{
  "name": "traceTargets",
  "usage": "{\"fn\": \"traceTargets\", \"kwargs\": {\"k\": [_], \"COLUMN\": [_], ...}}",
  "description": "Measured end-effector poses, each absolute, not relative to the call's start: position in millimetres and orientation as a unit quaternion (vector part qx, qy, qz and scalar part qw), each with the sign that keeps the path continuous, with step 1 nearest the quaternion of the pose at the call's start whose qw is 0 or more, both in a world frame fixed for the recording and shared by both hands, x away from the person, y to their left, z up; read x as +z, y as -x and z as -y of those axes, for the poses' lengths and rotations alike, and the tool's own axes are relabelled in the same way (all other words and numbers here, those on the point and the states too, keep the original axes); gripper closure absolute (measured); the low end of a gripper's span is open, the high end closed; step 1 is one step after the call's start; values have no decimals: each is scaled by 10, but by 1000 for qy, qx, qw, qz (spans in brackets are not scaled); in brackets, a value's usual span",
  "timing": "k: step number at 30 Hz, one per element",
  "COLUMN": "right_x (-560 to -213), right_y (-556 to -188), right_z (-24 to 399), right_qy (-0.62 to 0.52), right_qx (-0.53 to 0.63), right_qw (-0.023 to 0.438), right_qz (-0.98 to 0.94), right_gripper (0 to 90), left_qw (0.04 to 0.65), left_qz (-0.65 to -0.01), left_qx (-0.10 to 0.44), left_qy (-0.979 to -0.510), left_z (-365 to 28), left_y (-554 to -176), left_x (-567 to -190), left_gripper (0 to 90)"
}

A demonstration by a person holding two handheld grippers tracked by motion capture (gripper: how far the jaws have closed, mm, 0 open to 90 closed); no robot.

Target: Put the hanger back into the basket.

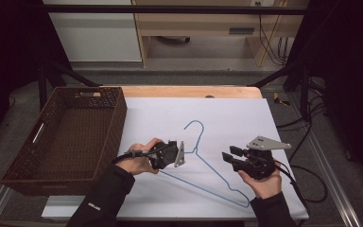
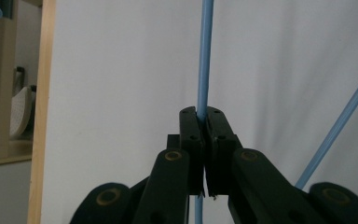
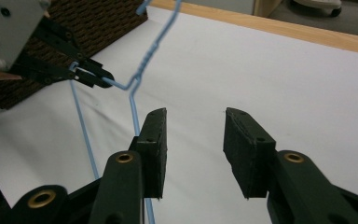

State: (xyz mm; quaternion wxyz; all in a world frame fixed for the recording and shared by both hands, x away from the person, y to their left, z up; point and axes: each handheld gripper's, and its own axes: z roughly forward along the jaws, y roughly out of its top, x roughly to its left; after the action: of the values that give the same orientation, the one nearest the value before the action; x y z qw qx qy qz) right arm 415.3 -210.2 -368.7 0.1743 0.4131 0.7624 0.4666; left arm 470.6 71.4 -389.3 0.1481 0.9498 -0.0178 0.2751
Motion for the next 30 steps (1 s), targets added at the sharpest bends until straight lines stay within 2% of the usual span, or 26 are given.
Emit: {"fn": "traceTargets", "kwargs": {"k": [7,11,17,22,30], "right_x": [-3608,-3548,-3547,-3537,-3567], "right_y": [-4051,-4012,-4020,-4024,-4050], "right_z": [2353,2412,2457,2484,2531], "right_qy": [-423,-418,-402,-392,-399], "right_qx": [484,494,499,509,512], "right_qw": [188,201,242,266,260], "right_qz": [-743,-735,-728,-719,-714], "right_gripper": [568,497,289,167,109], "left_qw": [154,159,171,165,166], "left_qz": [-42,-74,-134,-171,-229], "left_qx": [287,293,292,297,305], "left_qy": [-945,-940,-931,-925,-909], "left_z": [-740,-741,-718,-701,-725], "left_y": [-4681,-4672,-4666,-4682,-4752], "left_x": [-3727,-3663,-3600,-3553,-3440], "left_gripper": [872,872,871,871,871]}}
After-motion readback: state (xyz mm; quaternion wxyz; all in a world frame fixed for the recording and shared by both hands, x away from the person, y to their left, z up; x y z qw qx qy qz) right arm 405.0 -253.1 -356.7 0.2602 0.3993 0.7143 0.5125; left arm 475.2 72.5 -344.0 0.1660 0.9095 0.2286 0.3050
